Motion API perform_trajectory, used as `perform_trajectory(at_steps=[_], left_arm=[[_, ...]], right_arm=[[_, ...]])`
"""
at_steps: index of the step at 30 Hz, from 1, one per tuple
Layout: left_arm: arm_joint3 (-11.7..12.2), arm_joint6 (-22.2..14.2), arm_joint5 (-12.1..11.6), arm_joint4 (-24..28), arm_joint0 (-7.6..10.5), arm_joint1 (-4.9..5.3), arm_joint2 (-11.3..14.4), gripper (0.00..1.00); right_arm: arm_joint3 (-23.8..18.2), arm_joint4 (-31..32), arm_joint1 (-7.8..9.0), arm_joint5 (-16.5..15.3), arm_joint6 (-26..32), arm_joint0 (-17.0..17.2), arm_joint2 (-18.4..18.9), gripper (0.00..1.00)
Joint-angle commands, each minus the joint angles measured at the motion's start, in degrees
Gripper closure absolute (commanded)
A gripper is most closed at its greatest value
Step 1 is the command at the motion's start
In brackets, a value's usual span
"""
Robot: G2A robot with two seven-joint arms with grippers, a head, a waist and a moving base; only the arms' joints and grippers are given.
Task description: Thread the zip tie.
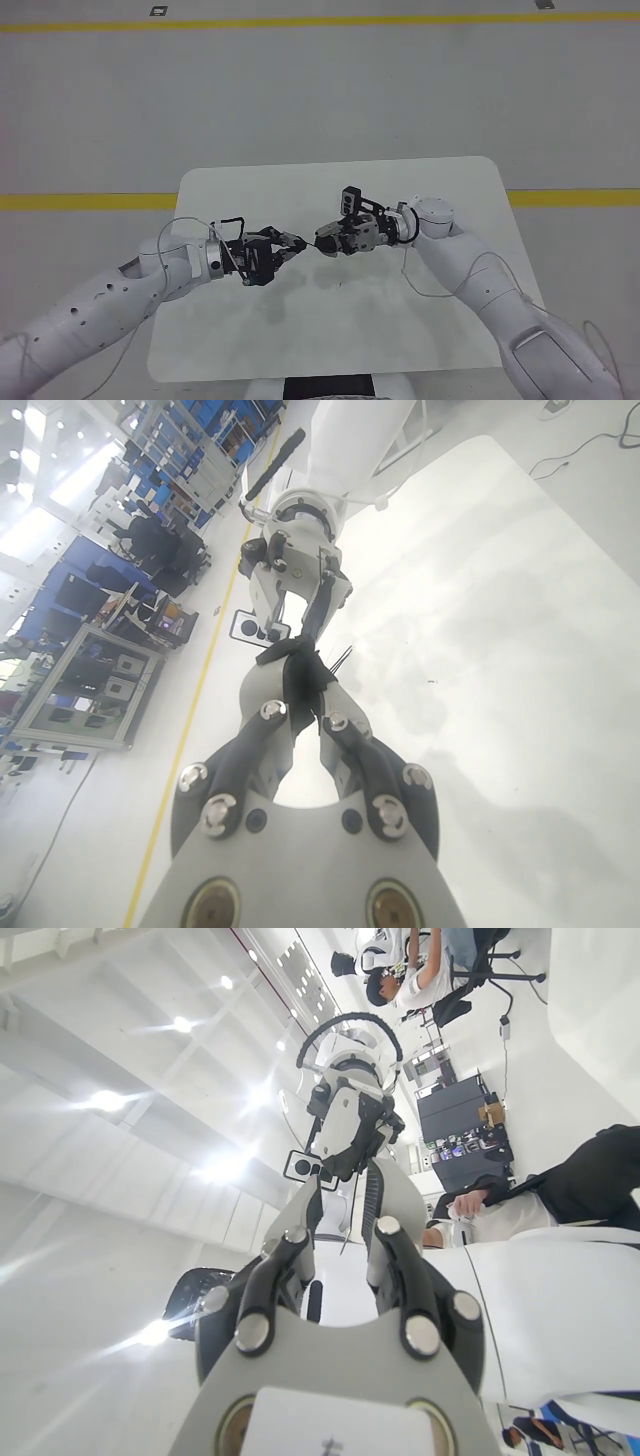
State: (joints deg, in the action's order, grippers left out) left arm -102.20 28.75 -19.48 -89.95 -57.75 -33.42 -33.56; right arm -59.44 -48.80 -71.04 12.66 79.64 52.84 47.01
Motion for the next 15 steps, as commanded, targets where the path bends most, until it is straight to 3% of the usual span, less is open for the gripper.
perform_trajectory(at_steps=[1, 15], left_arm=[[0.00, 0.00, 0.00, 0.00, 0.00, 0.00, 0.00, 1.00], [0.00, 0.00, 0.00, 0.00, 0.00, 0.00, 0.00, 1.00]], right_arm=[[-0.21, 0.01, 0.06, -0.18, 0.00, 0.02, -0.26, 0.83], [-3.42, -0.40, 1.24, -0.82, 0.00, -0.16, -2.58, 0.82]])
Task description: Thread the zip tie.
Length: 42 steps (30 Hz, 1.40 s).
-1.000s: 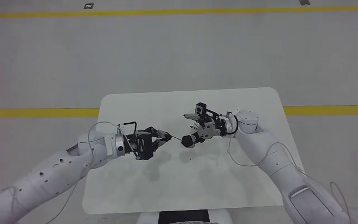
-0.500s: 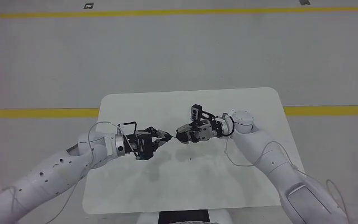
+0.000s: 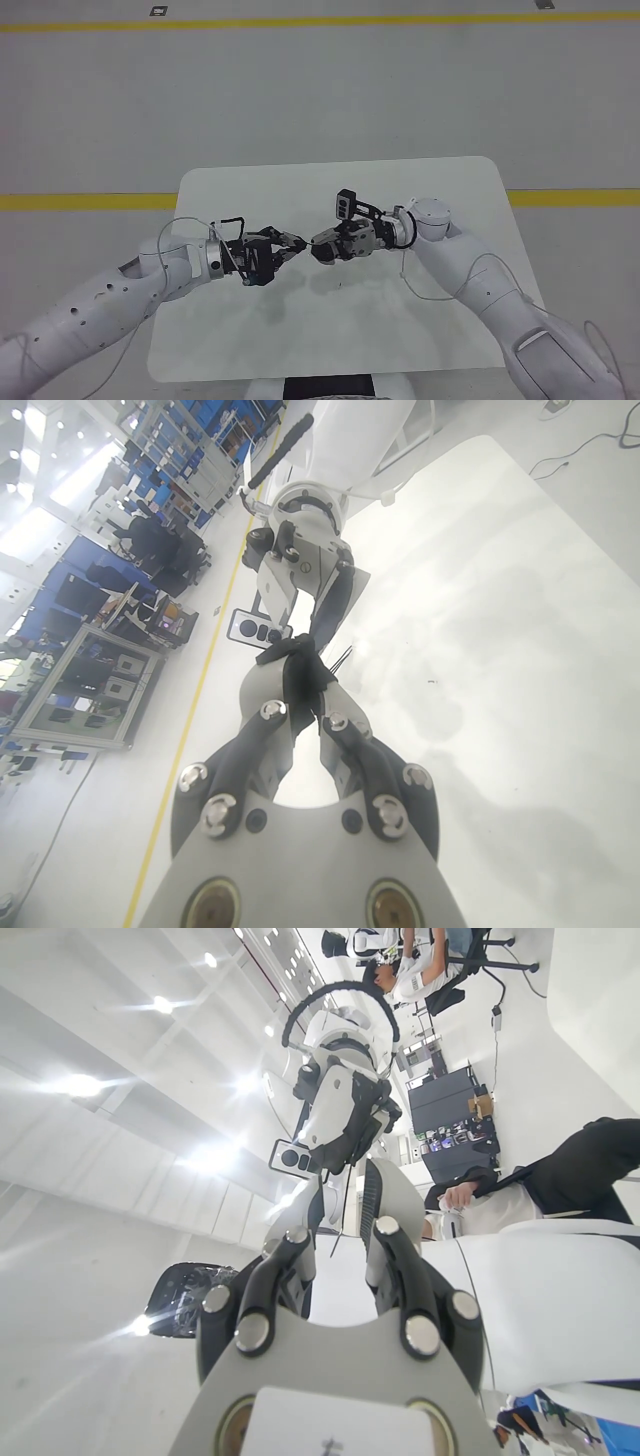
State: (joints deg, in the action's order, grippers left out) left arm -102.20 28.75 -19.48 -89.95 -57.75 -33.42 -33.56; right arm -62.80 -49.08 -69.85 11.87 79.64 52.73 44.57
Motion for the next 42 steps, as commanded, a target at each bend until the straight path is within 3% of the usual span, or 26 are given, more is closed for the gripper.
perform_trajectory(at_steps=[1, 7, 9, 18, 41, 42], left_arm=[[0.00, 0.00, 0.00, 0.00, 0.00, 0.00, 0.00, 1.00], [0.00, 0.00, 0.00, 0.00, 0.00, 0.00, 0.00, 1.00], [0.00, 0.00, 0.00, 0.00, 0.00, 0.00, 0.00, 1.00], [0.00, 0.00, 0.00, 0.00, 0.00, 0.00, 0.00, 1.00], [0.00, 0.00, 0.00, 0.00, 0.00, 0.00, 0.00, 1.00], [0.00, 0.00, 0.00, 0.00, 0.00, 0.00, 0.00, 0.94]], right_arm=[[-0.08, -0.26, 0.13, -0.10, 0.00, -0.15, -0.40, 0.82], [0.66, -0.91, 0.37, -0.40, 0.00, -0.89, -1.57, 0.85], [0.90, -0.96, 0.42, -0.38, 0.00, -1.13, -1.89, 0.91], [1.63, -1.74, 0.61, -0.71, 0.00, -1.92, -3.07, 1.00], [2.50, -2.46, 0.94, -1.53, 0.00, -3.04, -4.92, 1.00], [2.52, -2.41, 0.95, -1.57, 0.00, -3.06, -4.94, 1.00]])
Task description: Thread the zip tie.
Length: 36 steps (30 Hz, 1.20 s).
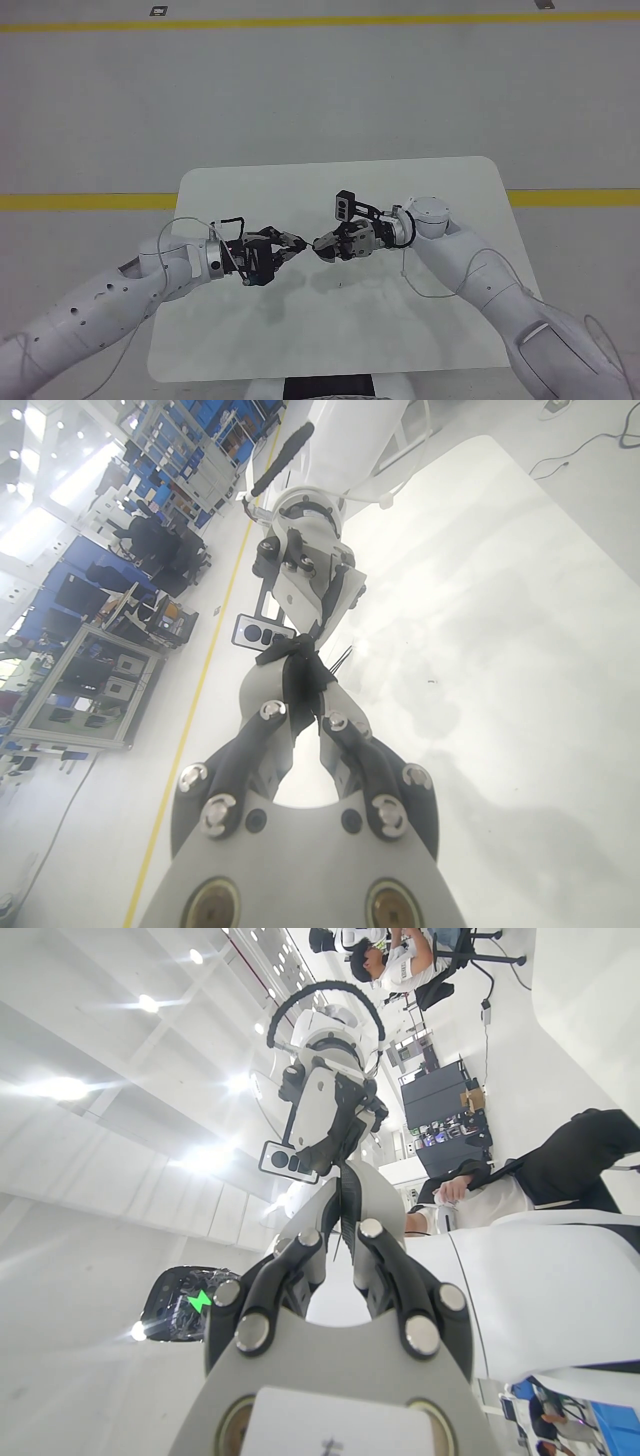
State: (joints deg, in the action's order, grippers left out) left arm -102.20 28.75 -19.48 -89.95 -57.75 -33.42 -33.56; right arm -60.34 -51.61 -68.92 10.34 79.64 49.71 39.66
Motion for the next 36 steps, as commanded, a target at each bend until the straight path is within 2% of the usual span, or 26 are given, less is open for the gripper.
perform_trajectory(at_steps=[1, 4, 5, 7, 10, 12, 15, 22, 32, 34, 36], left_arm=[[0.00, 0.00, 0.00, 0.00, 0.00, 0.00, 0.00, 0.86], [0.00, 0.00, 0.00, 0.00, 0.00, 0.00, 0.00, 0.82], [0.00, 0.00, 0.00, 0.00, 0.00, 0.00, 0.00, 0.78], [0.00, 0.00, 0.00, 0.00, 0.00, 0.00, 0.00, 0.60], [0.00, 0.00, 0.00, 0.00, 0.00, 0.00, 0.00, 0.50], [0.00, 0.00, 0.00, 0.00, 0.00, 0.00, 0.00, 0.21], [0.00, 0.00, 0.00, 0.00, 0.00, 0.00, 0.00, 0.00], [0.00, 0.00, 0.00, 0.00, 0.00, 0.00, 0.00, 0.00], [0.00, 0.00, 0.00, 0.00, 0.00, 0.00, 0.00, 0.00], [0.00, 0.00, 0.00, 0.00, 0.00, 0.00, 0.00, 0.00], [0.00, 0.00, 0.00, 0.00, 0.00, 0.00, 0.00, 0.00]], right_arm=[[0.06, 0.09, 0.02, -0.11, 0.00, -0.05, -0.04, 1.00], [0.08, -0.04, 0.07, -0.39, 0.00, -0.07, 0.02, 1.00], [0.08, -0.06, 0.09, -0.45, 0.00, -0.06, 0.04, 1.00], [0.11, -0.02, 0.15, -0.59, 0.00, -0.05, 0.14, 1.00], [0.27, 0.14, 0.22, -1.05, 0.00, 0.00, 0.56, 1.00], [0.51, 0.71, 0.28, -1.58, -0.43, 0.02, 0.99, 1.00], [0.32, 2.48, 0.44, -2.55, -3.00, 0.10, 1.81, 1.00], [-2.83, 7.22, 1.07, -5.42, -12.47, 1.29, 4.43, 1.00], [-10.16, 15.45, 2.55, -10.47, -27.01, 5.17, 9.93, 1.00], [-11.45, 18.95, 2.97, -9.88, -29.19, 5.73, 10.60, 1.00], [-11.45, 18.95, 2.97, -9.88, -29.19, 5.73, 10.60, 1.00]])
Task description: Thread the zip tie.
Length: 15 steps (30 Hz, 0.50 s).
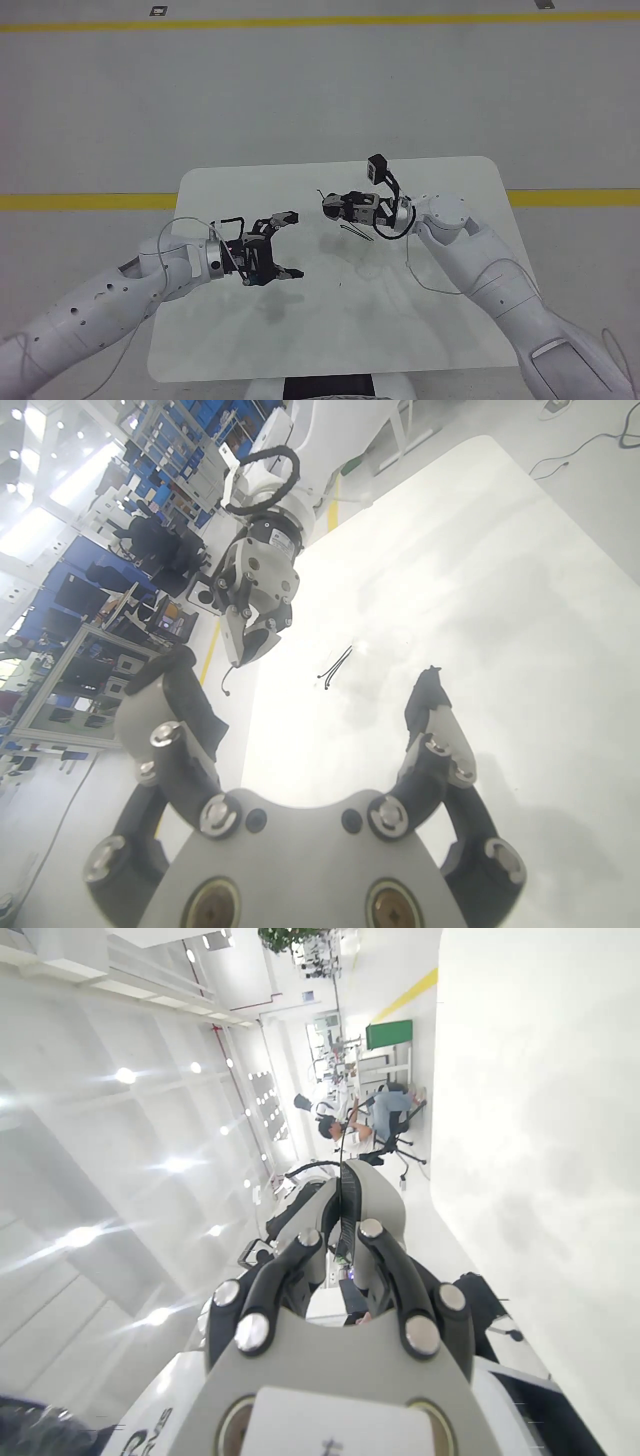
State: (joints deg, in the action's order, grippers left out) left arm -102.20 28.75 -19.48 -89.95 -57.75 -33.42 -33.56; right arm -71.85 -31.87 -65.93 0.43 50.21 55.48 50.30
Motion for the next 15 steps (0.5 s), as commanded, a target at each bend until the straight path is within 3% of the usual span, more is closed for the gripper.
perform_trajectory(at_steps=[1, 8, 15], left_arm=[[0.00, 0.00, 0.00, 0.00, 0.00, 0.00, 0.00, 0.00], [0.00, 0.00, 0.00, 0.00, 0.00, 0.00, 0.00, 0.00], [0.00, 0.00, 0.00, 0.00, 0.00, 0.00, 0.00, 0.00]], right_arm=[[0.06, -0.79, -0.02, 0.04, 0.24, -0.04, -0.04, 1.00], [-0.28, -0.43, -0.04, -0.23, -0.54, 0.16, -0.02, 1.00], [-5.85, 9.93, 0.17, -4.98, -11.09, 3.09, 0.56, 1.00]])
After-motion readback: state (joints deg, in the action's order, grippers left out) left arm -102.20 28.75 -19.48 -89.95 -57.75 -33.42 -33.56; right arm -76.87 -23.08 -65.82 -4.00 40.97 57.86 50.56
